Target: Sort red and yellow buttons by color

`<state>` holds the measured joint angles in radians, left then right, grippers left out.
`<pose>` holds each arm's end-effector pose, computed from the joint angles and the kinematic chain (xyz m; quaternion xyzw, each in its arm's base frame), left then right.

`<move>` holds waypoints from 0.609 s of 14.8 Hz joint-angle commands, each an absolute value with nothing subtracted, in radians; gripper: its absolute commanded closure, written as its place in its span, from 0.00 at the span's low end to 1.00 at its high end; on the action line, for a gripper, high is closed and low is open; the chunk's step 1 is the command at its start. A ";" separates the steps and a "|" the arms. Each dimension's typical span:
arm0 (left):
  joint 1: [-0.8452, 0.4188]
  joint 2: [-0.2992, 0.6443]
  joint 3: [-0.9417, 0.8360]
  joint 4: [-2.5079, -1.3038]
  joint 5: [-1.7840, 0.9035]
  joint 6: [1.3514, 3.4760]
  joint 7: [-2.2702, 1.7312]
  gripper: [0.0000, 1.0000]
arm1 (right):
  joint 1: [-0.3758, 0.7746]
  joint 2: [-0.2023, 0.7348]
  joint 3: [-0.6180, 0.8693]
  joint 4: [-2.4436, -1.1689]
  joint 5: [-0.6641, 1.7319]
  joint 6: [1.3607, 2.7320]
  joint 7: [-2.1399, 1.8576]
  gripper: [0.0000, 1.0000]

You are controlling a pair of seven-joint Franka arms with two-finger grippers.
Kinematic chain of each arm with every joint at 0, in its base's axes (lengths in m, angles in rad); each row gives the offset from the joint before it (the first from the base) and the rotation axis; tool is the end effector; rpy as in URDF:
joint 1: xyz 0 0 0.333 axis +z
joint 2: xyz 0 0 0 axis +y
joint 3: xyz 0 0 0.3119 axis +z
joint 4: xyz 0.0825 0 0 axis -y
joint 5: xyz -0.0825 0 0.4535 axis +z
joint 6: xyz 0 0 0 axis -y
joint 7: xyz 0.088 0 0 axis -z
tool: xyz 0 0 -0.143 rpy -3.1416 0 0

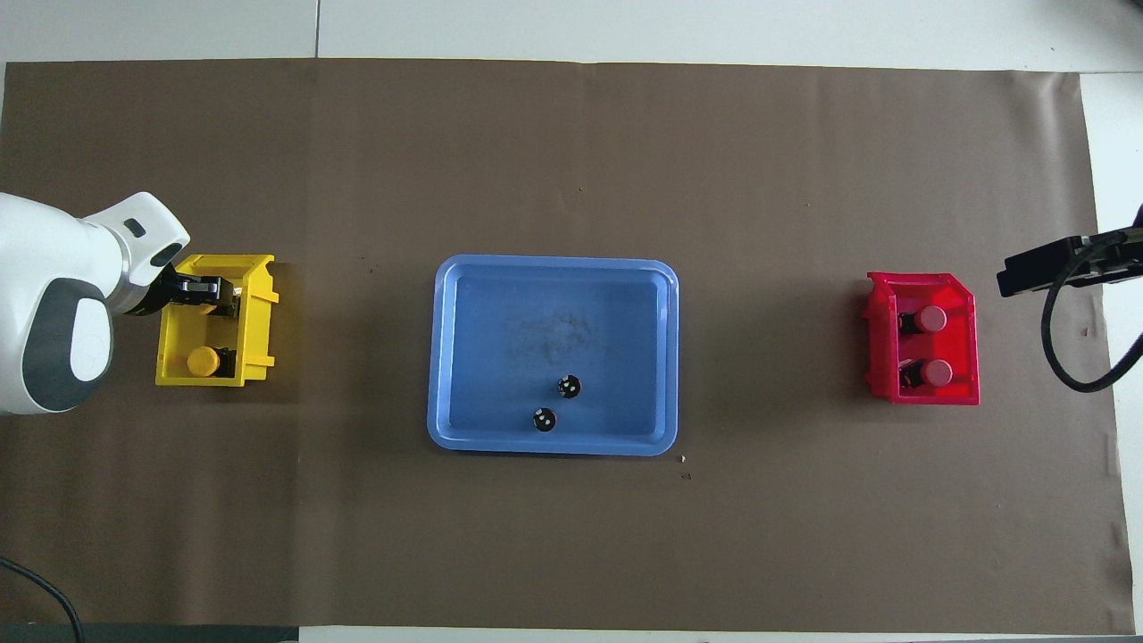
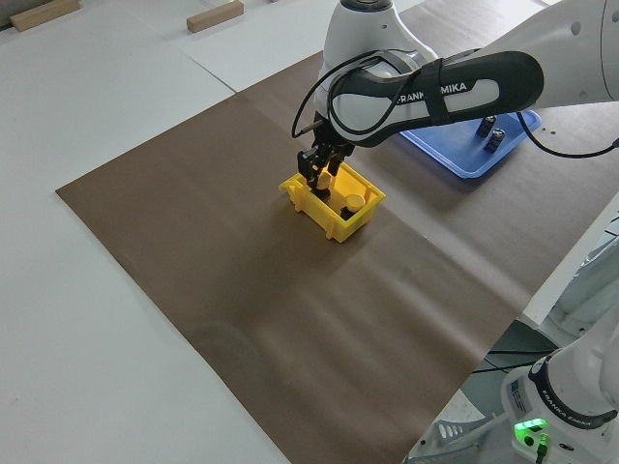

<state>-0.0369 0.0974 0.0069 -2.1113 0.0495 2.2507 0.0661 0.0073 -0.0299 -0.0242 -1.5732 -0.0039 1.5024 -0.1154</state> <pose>0.6197 -0.0158 0.2925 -0.9976 0.0632 -0.0206 0.0203 0.6062 -0.0110 0.5957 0.9986 0.0491 -0.0205 0.0002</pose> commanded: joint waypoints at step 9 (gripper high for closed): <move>-0.052 0.089 -0.012 -1.562 -0.017 1.639 0.063 0.00 | -0.023 -0.046 -0.029 -1.598 -0.018 1.500 -0.087 0.00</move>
<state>-0.0469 0.0876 -0.0145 -1.6538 0.0207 1.7369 0.0661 -0.0111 -0.0298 -0.0340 -1.5786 -0.0073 1.5024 -0.1048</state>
